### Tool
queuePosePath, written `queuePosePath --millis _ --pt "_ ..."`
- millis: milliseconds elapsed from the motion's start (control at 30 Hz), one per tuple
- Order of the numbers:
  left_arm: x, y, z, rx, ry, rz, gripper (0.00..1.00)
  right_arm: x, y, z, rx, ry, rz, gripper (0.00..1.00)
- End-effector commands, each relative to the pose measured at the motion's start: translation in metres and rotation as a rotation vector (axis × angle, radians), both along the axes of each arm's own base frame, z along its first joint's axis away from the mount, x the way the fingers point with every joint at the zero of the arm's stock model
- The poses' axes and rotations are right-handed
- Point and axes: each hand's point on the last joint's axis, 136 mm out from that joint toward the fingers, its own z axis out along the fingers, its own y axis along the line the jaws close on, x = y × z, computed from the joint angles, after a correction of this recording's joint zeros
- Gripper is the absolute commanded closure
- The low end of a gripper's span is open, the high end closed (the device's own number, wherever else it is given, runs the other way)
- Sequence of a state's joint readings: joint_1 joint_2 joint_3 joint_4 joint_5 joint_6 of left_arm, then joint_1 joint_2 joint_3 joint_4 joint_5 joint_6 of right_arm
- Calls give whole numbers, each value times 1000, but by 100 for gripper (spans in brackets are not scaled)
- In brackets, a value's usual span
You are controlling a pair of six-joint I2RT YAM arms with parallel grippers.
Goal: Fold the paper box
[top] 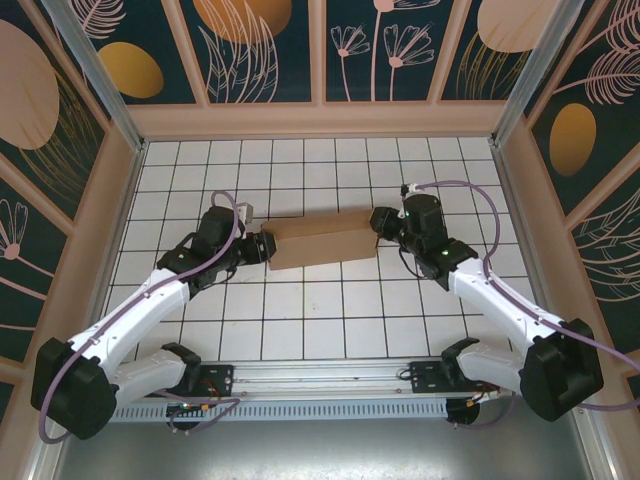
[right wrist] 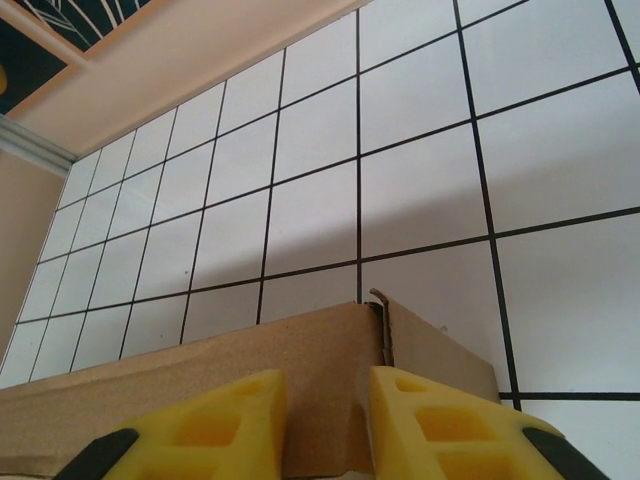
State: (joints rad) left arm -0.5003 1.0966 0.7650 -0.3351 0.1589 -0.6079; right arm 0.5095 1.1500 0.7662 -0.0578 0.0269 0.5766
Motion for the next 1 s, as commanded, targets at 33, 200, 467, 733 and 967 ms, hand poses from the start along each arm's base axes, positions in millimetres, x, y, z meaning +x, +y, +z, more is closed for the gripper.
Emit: queuePosePath --millis 33,200,467,733,967 --pt "-5 -5 21 -34 -7 -28 52 2 -6 -3 -29 26 -55 72" --pt "-6 1 41 -25 -36 -17 42 2 -6 -7 -34 34 -56 72" --pt "14 30 66 -72 -94 189 23 1 -2 -10 -41 34 -52 71" --pt "36 14 42 -190 -38 226 29 2 -3 -13 -46 43 -62 71" --pt "31 11 16 -228 -5 228 46 -4 7 -20 -59 45 -32 71"
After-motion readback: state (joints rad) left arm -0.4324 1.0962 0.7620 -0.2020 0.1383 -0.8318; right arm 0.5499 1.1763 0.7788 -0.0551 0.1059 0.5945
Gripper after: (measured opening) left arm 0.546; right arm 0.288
